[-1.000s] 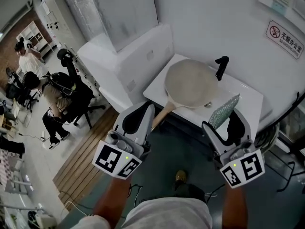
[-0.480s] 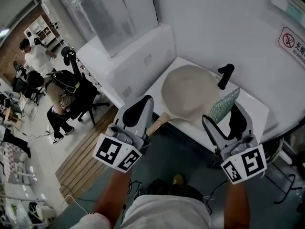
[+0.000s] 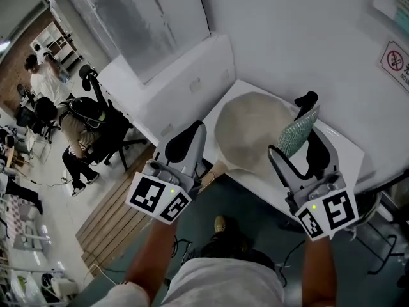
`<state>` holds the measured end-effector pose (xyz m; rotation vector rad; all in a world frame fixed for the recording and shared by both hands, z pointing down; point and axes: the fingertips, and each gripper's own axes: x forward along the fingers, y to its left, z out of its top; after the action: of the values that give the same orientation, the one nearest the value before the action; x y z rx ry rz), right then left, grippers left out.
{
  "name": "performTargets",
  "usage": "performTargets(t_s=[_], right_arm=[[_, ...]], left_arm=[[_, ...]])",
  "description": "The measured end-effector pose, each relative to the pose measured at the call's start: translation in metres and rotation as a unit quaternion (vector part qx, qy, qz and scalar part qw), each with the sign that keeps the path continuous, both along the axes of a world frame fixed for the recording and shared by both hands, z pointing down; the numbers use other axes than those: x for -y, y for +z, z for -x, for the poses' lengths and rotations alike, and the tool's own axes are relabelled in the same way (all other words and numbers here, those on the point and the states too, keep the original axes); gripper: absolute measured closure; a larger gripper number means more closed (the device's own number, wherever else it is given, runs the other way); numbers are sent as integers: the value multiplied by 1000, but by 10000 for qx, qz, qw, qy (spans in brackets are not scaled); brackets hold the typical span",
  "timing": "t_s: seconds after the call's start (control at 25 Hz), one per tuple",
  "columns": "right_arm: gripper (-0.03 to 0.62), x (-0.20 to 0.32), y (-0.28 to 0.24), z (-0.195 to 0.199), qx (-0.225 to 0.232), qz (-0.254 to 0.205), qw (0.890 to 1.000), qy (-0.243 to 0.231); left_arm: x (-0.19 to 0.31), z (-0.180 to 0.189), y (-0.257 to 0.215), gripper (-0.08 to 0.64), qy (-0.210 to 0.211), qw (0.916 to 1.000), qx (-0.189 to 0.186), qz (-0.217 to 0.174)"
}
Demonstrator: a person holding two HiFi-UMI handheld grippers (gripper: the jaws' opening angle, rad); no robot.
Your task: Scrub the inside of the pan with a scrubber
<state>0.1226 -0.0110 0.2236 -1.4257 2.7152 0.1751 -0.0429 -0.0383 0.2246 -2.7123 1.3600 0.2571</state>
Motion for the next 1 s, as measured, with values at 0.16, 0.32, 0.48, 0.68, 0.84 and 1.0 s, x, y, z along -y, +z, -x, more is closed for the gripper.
performTargets(t_s=[0.16,0.32,0.48,0.68,0.84,1.0], right_arm=[[241,26,2,3,-44,30,10000,75],[241,52,6,11,-96,86,9998,167],[241,77,12,19,-172,181,9993,288],[241,107,25,29,-319,360,9977,470],[241,126,42,37,-498,636,9948,619],[241,146,64,39,-706,1047,9892,749]], left_arm=[[29,4,4,545,7,10000,53,16],[57,8,13,543,72,9998,134,105],[87,14,29,543,109,9991,237,337],[121,19,55,541,273,9968,335,669],[143,20,75,540,376,9937,411,975],[160,18,95,490,440,9888,456,1349]])
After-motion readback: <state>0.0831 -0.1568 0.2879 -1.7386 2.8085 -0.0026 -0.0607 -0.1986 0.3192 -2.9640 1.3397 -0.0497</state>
